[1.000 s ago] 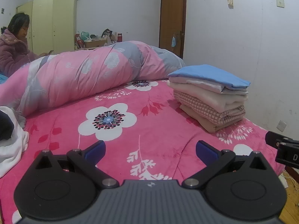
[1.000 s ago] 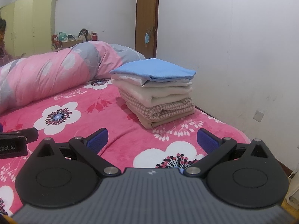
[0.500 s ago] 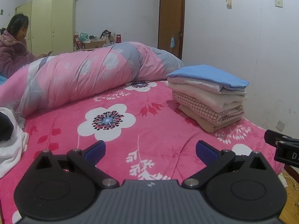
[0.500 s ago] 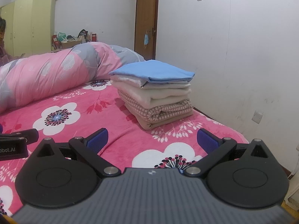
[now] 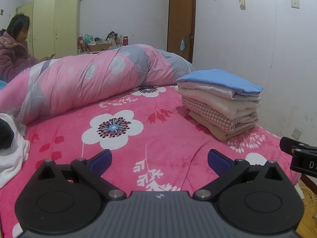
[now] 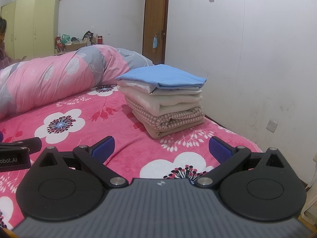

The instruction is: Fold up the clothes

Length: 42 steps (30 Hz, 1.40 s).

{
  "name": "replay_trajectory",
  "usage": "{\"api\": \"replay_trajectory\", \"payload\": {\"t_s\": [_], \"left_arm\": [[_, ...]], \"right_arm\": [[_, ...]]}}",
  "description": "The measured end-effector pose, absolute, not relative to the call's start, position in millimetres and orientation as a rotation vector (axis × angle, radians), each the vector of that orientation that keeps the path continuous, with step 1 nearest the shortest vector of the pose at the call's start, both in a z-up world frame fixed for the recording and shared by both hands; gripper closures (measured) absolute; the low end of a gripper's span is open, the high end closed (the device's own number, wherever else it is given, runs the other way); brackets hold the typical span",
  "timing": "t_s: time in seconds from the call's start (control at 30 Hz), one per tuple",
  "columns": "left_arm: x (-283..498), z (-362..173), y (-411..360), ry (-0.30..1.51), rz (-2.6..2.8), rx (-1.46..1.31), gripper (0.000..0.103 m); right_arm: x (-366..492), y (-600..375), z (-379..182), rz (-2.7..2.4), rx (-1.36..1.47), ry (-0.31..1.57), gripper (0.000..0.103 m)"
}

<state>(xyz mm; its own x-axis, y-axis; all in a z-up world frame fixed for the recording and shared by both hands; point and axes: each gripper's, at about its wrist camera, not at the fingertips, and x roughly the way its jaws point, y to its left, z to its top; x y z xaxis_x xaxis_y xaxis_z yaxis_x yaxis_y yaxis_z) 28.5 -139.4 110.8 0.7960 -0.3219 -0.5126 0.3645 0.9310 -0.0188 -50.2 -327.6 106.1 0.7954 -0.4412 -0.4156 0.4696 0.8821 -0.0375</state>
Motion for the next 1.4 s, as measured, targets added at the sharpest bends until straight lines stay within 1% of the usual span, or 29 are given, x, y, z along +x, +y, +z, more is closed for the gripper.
{"api": "replay_trajectory", "payload": {"t_s": [1.4], "left_arm": [[25.9,116.8,-142.6,0.516,-0.379,0.086,0.0]], "right_arm": [[-48.6,-325.9,109.0,-0.494,0.06,0.421,0.001]]}}
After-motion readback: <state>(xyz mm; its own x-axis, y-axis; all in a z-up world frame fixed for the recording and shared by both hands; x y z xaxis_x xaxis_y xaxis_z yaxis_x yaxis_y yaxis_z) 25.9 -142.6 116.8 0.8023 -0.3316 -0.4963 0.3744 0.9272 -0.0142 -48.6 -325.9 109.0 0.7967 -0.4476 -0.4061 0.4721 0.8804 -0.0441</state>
